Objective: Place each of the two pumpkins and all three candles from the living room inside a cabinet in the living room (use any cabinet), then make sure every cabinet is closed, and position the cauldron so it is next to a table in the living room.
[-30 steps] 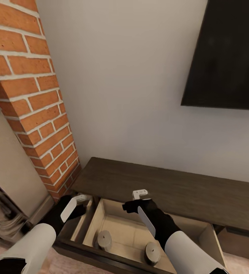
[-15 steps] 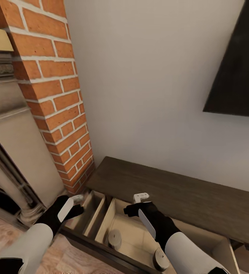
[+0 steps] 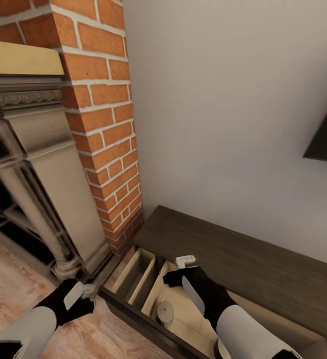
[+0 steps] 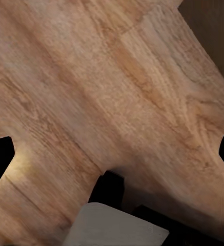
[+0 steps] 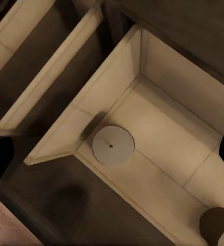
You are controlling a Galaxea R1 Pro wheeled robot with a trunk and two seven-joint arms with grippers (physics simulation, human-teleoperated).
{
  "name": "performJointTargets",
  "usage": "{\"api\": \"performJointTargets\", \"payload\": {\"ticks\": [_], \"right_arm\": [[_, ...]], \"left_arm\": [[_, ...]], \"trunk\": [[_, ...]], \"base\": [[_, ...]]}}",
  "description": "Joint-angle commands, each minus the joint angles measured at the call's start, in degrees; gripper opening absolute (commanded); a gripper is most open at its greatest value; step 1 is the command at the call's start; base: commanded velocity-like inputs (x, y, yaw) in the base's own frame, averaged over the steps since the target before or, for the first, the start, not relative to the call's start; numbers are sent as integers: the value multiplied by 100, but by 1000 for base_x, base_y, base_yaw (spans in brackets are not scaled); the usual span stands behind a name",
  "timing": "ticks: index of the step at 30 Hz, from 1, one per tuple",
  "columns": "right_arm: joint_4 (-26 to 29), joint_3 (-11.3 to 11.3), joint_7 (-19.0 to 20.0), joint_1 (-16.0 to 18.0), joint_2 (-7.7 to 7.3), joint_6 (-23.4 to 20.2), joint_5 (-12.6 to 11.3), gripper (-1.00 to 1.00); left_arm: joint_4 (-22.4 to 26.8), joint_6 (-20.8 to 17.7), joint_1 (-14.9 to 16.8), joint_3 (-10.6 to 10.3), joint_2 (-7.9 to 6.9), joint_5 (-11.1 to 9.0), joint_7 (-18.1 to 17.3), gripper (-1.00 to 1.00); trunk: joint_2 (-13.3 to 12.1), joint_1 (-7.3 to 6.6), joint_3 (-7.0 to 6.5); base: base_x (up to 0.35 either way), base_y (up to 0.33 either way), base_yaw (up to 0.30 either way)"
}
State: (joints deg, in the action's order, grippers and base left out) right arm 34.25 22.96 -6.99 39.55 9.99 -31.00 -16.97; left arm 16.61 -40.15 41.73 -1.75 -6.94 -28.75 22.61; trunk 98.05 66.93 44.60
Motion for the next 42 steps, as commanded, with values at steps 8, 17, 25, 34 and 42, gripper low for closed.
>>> {"api": "performJointTargets", "payload": {"ticks": [8,17,25,34,42], "right_arm": [[-125,-4,-4,0,0,27,10,100],[-122,-2,-4,0,0,25,10,100],[-120,-2,17,0,0,24,0,100],[-129,-2,22,-19,0,24,-21,100],[-240,0,26,-26,0,24,-28,100]], "left_arm": [[-1278,1209,-28,-19,17,39,-808,100],[-1957,3155,-504,-33,70,86,-846,100],[-1977,3509,-1244,-44,178,83,-858,100],[-1978,3523,-1402,-41,332,50,-855,100],[-1971,3531,-1404,-39,341,36,-858,100]], "trunk": [[-322,-176,-116],[-643,-352,-227],[-643,-352,-198],[-643,-352,-167],[-643,-352,-148]], "base": [[0,0,279],[0,0,279],[0,0,279],[0,0,279],[0,0,281]]}}
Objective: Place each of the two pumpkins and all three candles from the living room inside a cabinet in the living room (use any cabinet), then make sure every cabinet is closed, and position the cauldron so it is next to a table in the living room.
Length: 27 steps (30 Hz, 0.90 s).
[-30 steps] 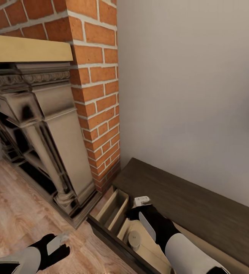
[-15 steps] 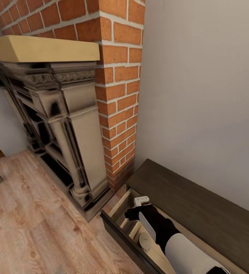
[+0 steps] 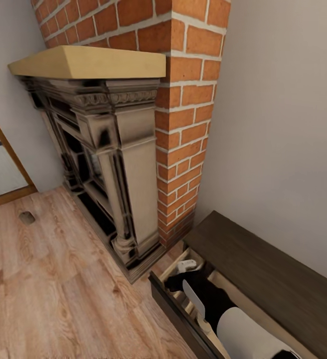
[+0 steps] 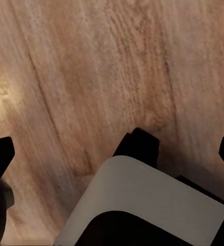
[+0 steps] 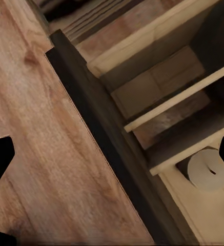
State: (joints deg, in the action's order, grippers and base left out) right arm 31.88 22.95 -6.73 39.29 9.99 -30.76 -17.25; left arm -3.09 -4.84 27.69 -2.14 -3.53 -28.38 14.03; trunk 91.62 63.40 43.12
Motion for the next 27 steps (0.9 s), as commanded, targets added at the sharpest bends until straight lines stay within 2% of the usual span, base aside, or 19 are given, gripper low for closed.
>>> {"api": "performJointTargets", "payload": {"ticks": [1,9,11,16,27], "right_arm": [[-122,3,7,0,0,0,6,100],[-490,-7,5,0,0,17,14,100],[-900,-10,-4,0,0,389,13,100],[-1468,-2,24,0,0,804,11,100],[-1665,7,31,-115,0,879,37,100]], "left_arm": [[1,1,0,0,1,0,1,100],[2,1,0,3,1,-1,-1,100],[2,1,0,3,1,-4,-3,100],[2,1,0,3,1,-9,-6,100],[2,1,0,3,1,-9,-6,100]], "trunk": [[0,0,2],[0,0,21],[0,0,26],[0,0,37],[0,0,37]], "base": [[0,0,282],[0,0,282],[0,0,282],[0,0,282],[0,0,287]]}}
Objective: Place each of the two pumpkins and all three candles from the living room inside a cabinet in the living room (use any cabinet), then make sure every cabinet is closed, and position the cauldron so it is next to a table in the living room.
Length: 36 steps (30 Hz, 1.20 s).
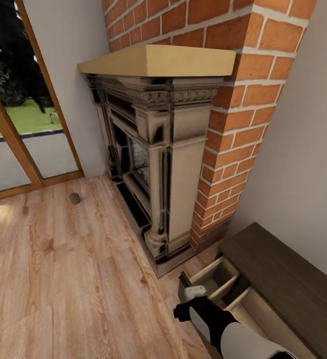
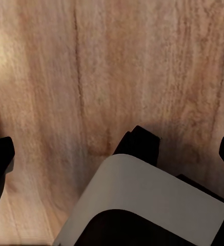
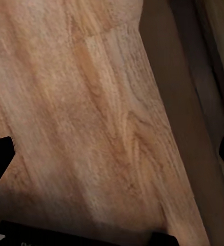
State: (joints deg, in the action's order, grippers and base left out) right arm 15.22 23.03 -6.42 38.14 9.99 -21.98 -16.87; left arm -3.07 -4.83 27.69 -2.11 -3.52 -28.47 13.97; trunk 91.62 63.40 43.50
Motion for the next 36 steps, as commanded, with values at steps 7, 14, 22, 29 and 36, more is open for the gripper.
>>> {"api": "performJointTargets", "payload": {"ticks": [7,14,22,29,36], "right_arm": [[-2,0,0,-27,0,0,0,100],[-17,0,0,-34,0,8,0,100],[-19,0,0,-35,0,9,0,100],[-19,0,0,-34,0,9,0,100],[-19,0,0,-35,0,9,0,100]], "left_arm": [[0,0,0,0,0,0,1,100],[0,0,0,0,-8,0,6,100],[0,0,0,0,-3,0,7,100],[13,3,0,17,9,-4,0,100],[9,0,0,13,9,10,0,100]], "trunk": [[0,0,0],[0,0,0],[0,0,0],[0,0,0],[0,0,0]], "base": [[0,0,290],[0,0,290],[0,0,290],[0,0,290],[0,0,290]]}}
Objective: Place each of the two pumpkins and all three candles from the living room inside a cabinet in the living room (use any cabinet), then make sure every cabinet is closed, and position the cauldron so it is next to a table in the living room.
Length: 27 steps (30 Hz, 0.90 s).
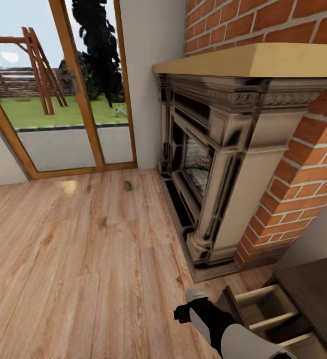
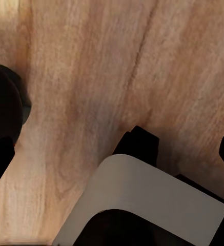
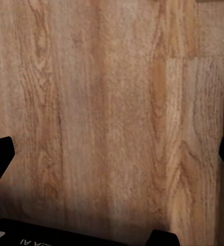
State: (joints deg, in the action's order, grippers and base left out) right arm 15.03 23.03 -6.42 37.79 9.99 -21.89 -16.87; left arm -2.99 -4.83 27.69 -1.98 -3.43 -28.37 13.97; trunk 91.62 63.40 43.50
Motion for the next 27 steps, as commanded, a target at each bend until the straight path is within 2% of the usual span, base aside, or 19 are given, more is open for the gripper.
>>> {"api": "performJointTargets", "payload": {"ticks": [1,9,23,27], "right_arm": [[0,0,0,0,0,0,-1,100],[-9,8,0,-67,0,-2,24,100],[-9,43,-9,-79,0,-1,26,100],[-9,46,0,-79,0,0,22,100]], "left_arm": [[0,0,0,-1,-2,2,0,100],[0,-1,0,-4,-7,32,0,100],[0,-2,0,-4,-17,33,0,100],[0,-4,0,-4,-30,33,0,100]], "trunk": [[0,0,0],[0,0,0],[0,0,0],[0,0,0]], "base": [[0,0,289],[61,0,290],[305,0,289],[328,0,135]]}}
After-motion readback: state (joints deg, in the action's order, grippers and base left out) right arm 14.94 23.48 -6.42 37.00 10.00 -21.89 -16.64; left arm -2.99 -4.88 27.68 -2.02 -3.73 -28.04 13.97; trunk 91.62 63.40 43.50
